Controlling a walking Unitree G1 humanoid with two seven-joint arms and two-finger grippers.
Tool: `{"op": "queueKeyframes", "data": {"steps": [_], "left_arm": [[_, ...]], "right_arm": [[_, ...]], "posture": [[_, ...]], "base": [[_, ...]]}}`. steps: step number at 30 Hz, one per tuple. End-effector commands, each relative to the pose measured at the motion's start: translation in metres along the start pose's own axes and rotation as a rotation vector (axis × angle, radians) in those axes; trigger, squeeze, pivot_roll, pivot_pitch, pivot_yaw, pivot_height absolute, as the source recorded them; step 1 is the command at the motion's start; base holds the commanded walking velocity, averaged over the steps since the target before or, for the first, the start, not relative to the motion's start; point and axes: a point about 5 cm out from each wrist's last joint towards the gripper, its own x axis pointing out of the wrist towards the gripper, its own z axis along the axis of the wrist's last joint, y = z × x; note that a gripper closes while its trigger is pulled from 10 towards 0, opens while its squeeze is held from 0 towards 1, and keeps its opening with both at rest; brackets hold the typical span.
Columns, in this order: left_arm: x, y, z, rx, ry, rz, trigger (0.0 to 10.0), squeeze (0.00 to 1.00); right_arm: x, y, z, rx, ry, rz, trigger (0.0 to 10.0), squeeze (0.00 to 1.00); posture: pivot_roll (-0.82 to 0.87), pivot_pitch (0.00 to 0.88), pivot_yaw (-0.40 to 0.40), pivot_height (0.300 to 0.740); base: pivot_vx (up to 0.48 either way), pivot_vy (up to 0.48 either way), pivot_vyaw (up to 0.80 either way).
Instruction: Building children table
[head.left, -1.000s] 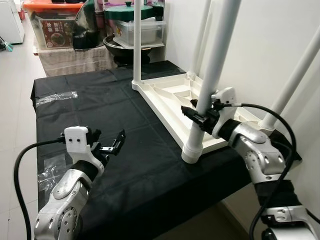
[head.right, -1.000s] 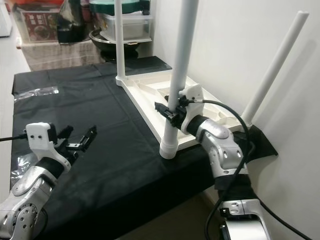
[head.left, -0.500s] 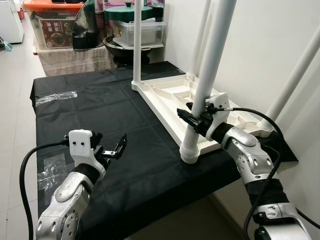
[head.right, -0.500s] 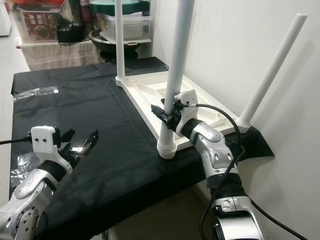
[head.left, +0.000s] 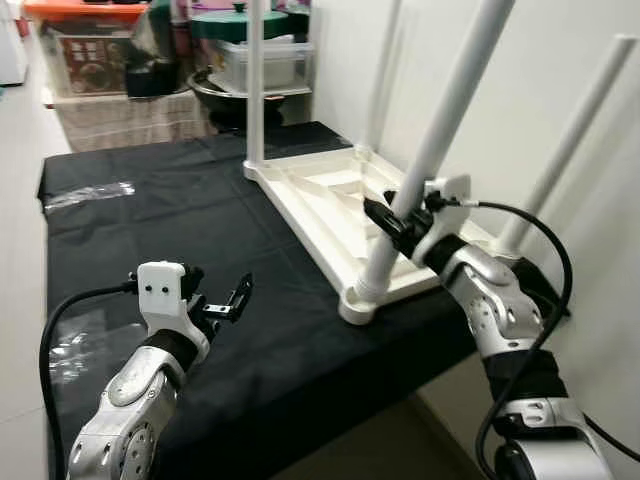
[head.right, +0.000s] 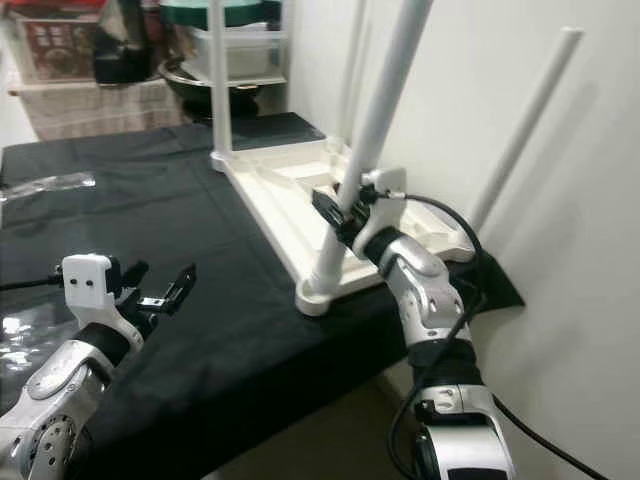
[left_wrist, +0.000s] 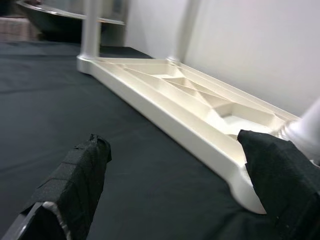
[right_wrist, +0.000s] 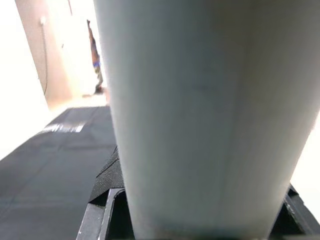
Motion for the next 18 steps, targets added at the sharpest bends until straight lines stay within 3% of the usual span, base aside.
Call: {"op": "queueKeyframes", "data": {"steps": [1,7,18], "left_arm": [[0.0008,-0.0021,-0.0028,0.004,0.021,-0.014,10.0,0.0],[0.001,-0.0017,-0.0016,-0.006,0.007,-0.006,10.0,0.0],[0.0026,0.0054,0.0014,-0.039,-0.026,0.047,10.0,0.0]], "right_arm": [[-0.0002,-0.0012,0.0026,0.031,-0.023,-0.03,10.0,0.0],[0.0012,-0.0008,0.0034,0.048,-0.041,-0.065,10.0,0.0],[0.0012,-0.0006,0.0078,0.063,-0.071,-0.141,10.0,0.0]], "posture": [[0.04,0.0,-0.075,0.74],[0.04,0.0,-0.074,0.74],[0.03,0.0,-0.07,0.74]], "base": [[0.0,-0.461,0.0],[0.0,-0.461,0.0],[0.0,0.0,0.0]]}}
